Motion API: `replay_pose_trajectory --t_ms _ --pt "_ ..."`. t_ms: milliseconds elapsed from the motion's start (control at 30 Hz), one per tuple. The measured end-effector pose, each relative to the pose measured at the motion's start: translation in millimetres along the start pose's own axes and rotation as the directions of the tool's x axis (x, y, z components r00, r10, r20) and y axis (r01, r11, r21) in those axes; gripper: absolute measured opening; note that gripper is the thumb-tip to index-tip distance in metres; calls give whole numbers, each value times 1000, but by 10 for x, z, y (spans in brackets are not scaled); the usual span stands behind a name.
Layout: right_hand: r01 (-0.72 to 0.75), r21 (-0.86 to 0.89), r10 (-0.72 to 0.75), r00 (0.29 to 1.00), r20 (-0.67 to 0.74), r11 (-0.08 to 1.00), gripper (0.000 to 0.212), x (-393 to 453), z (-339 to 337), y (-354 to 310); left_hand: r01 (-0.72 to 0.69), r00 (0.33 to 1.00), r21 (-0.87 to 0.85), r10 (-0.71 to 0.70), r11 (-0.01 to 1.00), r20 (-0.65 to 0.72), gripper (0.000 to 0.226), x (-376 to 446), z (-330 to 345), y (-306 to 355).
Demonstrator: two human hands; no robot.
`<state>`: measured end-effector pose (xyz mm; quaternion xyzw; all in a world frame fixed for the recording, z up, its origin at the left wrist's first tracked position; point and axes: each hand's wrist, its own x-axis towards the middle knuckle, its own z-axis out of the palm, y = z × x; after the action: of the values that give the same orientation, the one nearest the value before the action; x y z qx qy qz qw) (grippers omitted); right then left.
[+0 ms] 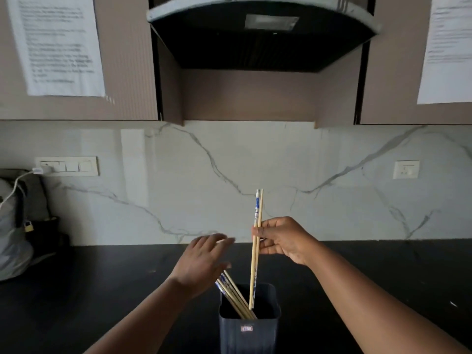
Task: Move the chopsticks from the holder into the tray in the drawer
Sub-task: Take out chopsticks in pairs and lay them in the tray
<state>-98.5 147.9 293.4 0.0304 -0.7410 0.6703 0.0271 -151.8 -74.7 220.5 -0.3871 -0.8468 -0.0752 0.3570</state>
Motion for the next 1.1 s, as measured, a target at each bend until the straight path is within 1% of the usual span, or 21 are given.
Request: replay_pose_trajectory --t_ms 33,67,100,167,233,367,433,533,567,600,633,667,700,733,767,800,833,867,1000,1033,1100 --pt "7 1 -7 1000 2 1000 18 -23 26 -30 -137 990 54 139 989 -34 64 64 -93 75" --pt "17 -3 -17 1000 5 1000 18 -46 47 -59 -254 963 109 262 961 -59 62 106 -154 131" --pt "27 -11 -27 1000 8 1000 17 -69 65 -85 -340 932 151 354 928 -78 59 131 -197 170" --pt "40 -35 -40 999 7 999 15 -108 84 -126 -424 886 216 452 879 -103 49 128 -244 216" --pt "42 -41 -42 999 -1 998 15 -136 87 -140 -446 858 271 494 853 -143 35 100 -268 235" --pt "33 -4 -33 999 0 999 15 -185 90 -98 -484 809 316 555 816 -193 30 132 -359 334" --pt "29 -3 -29 1000 -10 1000 14 -210 89 -71 -529 774 297 596 795 -216 25 182 -387 391" --pt "23 31 -22 999 -29 999 18 -239 63 -34 -591 727 263 644 763 -236 23 235 -403 447" --pt "23 48 -21 999 -32 999 18 -251 46 -20 -599 724 245 646 762 -242 22 251 -395 454" --pt "24 66 -22 999 -37 998 18 -263 26 -7 -587 742 198 620 785 -256 21 263 -387 459" --pt "27 85 -24 999 -42 996 17 -275 4 7 -537 793 102 543 837 -278 19 283 -395 473" --pt "30 104 -25 999 -45 994 17 -287 -15 19 -417 876 -62 383 907 -294 19 309 -416 503" --pt "34 123 -28 998 -48 992 17 -297 -34 29 -205 959 -290 134 935 -248 20 345 -461 537" --pt "39 138 -32 998 -52 990 18 -305 -51 38 66 983 -534 -147 843 -112 23 395 -515 571" --pt "43 151 -35 998 -56 988 19 -311 -65 48 300 931 -720 -356 626 78 25 455 -564 599" --pt "45 159 -37 998 -55 986 18 -316 -73 55 439 854 -813 -457 382 247 26 518 -601 614" --pt "44 161 -36 998 -49 986 17 -323 -74 63 502 796 -839 -492 210 352 24 574 -623 611" --pt "40 157 -34 999 -40 987 17 -328 -70 72 535 761 -836 -498 118 416 22 616 -642 609" --pt "52 94 -51 999 -15 994 11 -339 -18 132 613 700 -788 -426 -53 573 16 634 -674 688" --pt "58 74 -57 998 -17 996 9 -343 -12 149 622 692 -779 -410 -79 595 17 629 -667 701" --pt "56 35 -56 998 -21 998 9 -351 -6 180 640 681 -762 -390 -93 620 18 625 -664 724"
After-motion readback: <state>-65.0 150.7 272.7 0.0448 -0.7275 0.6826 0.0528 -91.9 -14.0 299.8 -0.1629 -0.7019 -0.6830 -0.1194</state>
